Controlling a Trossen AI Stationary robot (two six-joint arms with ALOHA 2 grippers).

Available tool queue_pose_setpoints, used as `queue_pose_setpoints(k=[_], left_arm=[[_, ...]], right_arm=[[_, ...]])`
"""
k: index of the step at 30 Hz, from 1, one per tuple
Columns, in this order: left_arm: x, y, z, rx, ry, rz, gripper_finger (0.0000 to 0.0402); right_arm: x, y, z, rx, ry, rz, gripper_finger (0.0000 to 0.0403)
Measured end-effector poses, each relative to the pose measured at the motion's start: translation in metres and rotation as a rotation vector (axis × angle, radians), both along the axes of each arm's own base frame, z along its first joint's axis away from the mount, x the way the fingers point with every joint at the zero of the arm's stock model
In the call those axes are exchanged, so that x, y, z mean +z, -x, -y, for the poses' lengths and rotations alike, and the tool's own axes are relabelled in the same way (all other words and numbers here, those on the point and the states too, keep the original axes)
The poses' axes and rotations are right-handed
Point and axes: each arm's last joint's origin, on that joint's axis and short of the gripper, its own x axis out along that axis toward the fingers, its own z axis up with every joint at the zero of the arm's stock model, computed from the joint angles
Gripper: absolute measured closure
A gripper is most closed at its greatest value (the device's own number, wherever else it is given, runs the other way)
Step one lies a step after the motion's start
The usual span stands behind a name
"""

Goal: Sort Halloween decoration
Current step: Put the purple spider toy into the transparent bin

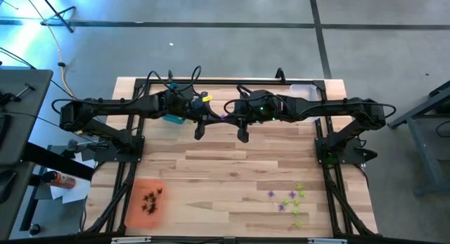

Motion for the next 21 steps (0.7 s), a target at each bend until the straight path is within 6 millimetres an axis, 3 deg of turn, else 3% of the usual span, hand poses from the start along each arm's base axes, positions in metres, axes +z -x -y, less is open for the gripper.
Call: queue_pose_setpoints(k=[3, 8, 14, 21], left_arm=[[0.000, 0.000, 0.000, 0.000, 0.000, -0.001, 0.0401], [0.000, 0.000, 0.000, 0.002, 0.005, -0.004, 0.0391], [-0.001, 0.010, -0.006, 0.048, 0.003, -0.067, 0.0325], [-0.011, 0.039, -0.013, 0.151, -0.043, -0.259, 0.0248]], right_arm=[[0.000, 0.000, 0.000, -0.001, 0.001, 0.002, 0.0395], [0.000, 0.000, 0.000, 0.000, 0.002, 0.000, 0.0397], [0.001, 0.008, 0.009, -0.026, 0.000, -0.045, 0.0400], [0.000, 0.046, 0.029, -0.173, 0.007, -0.272, 0.0401]])
